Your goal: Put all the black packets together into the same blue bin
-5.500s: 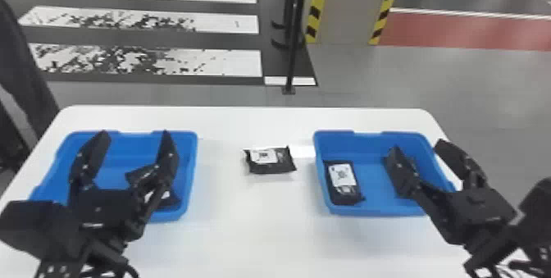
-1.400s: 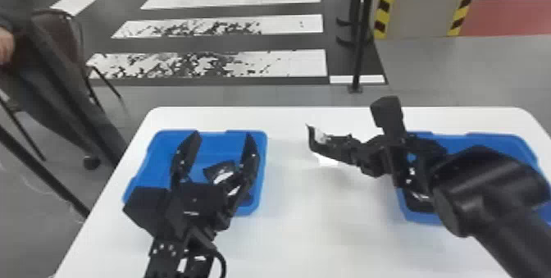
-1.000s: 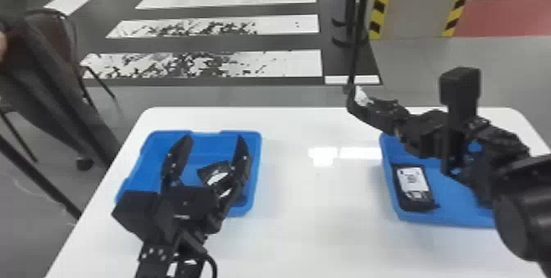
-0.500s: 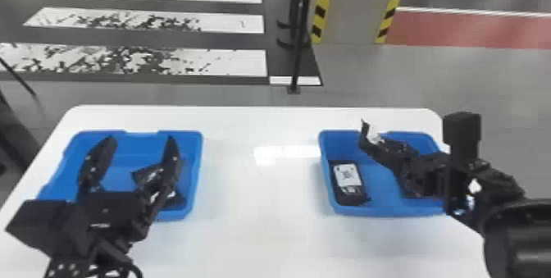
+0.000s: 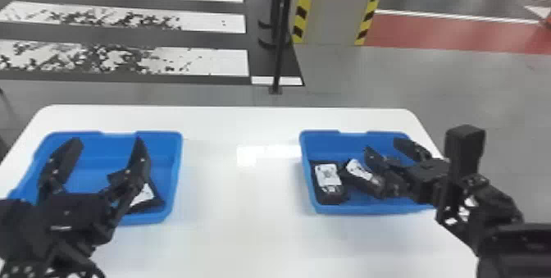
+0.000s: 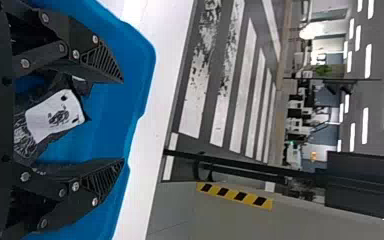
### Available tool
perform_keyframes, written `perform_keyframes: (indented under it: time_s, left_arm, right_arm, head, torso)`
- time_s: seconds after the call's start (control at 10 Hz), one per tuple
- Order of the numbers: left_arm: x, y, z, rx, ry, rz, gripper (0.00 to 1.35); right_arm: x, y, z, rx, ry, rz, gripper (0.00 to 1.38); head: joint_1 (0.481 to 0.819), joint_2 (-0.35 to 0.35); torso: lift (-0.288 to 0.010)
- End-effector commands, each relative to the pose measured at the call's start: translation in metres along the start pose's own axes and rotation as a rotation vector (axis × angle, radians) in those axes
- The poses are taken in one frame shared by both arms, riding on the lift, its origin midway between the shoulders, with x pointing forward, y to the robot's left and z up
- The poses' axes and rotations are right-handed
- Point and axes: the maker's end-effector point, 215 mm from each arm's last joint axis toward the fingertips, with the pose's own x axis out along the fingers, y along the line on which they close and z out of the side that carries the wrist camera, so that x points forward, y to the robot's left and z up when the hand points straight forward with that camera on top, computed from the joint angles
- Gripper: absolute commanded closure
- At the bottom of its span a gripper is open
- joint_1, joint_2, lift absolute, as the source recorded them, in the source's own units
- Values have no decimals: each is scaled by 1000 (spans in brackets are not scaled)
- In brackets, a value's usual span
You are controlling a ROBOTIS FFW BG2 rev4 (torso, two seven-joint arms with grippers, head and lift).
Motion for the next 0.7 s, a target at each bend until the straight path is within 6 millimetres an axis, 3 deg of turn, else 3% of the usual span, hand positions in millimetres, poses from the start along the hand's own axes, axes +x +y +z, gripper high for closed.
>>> perform_keyframes:
  time_s: [0.0,0.2,0.4,0.6]
  left_arm:
    - [7,18,-19,13,76,1,243]
    - [11,20,-38,14,149,-18,243]
    - [14,26,-48,13,170,-10,245]
    - [20,16,-96,-22,370,-56,245]
  right_arm:
    - [-35,21,17,-10,-91,13,133]
    - [-83,42,20,30,-184,0,136]
    - [-108,55,39,38,-276,15,139]
    - [-120,74,45,51,-289,67,139]
  head:
    - [695,-116]
    - [695,-90]
    - [695,-67]
    - [695,-52]
  torso:
    - [-110]
    - [-110]
    - [-110]
    - [-110]
